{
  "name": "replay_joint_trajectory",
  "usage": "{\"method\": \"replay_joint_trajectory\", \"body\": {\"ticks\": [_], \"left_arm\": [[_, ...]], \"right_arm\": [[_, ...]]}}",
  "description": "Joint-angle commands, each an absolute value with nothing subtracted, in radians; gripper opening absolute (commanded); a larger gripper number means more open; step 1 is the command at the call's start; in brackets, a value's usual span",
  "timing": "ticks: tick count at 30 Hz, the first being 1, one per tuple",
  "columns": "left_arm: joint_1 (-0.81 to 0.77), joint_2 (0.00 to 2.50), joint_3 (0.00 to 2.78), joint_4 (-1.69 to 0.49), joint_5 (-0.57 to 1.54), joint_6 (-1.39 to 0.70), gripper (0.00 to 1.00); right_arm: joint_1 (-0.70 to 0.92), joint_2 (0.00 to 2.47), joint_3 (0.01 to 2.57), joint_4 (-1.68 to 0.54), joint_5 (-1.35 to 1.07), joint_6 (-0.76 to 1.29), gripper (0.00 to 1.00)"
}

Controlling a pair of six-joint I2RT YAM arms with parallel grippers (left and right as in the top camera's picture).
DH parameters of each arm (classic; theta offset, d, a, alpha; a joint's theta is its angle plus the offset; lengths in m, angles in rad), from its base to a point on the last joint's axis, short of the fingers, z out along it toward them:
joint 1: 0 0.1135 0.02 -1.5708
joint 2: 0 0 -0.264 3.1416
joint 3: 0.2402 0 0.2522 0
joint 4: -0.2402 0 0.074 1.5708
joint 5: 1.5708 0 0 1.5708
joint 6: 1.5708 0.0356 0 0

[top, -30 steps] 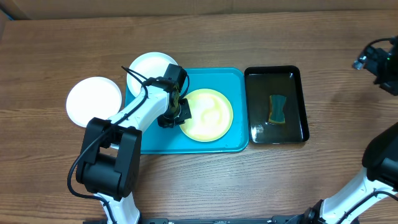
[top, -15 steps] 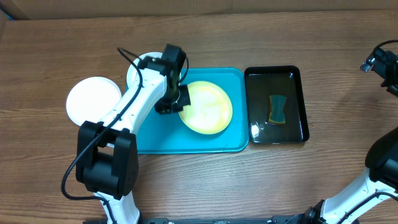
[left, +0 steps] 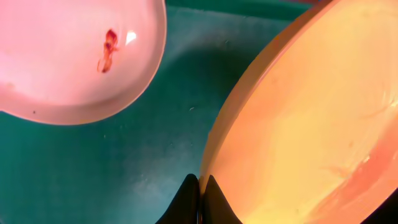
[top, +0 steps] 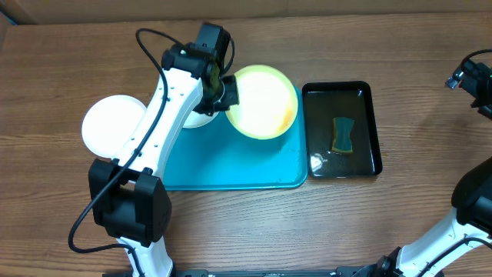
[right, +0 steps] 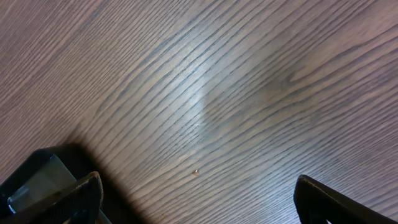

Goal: Clean dirty plates on tray and stack at the side
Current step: 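Raise the right arm away and lift the yellow plate with left gripper, then carry the yellow plate rightward over the black tray with the left gripper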

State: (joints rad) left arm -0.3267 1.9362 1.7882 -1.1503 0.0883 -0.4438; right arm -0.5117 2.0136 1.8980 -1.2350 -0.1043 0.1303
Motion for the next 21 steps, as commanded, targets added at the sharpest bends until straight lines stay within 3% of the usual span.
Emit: {"method": "replay_joint_trajectory", "body": {"ticks": [1, 21], "left_arm": [[-0.368, 1.948, 1.85, -1.135, 0.032, -0.426, 0.04], [-0.658, 1.948, 1.859, -0.966, -0.363, -0.406, 0.04]], "right_arm": [[-0.512, 2.004, 1.913, -1.232, -0.105, 0.128, 1.0], [-0.512, 2.004, 1.913, -1.232, -0.105, 0.128, 1.0]]}}
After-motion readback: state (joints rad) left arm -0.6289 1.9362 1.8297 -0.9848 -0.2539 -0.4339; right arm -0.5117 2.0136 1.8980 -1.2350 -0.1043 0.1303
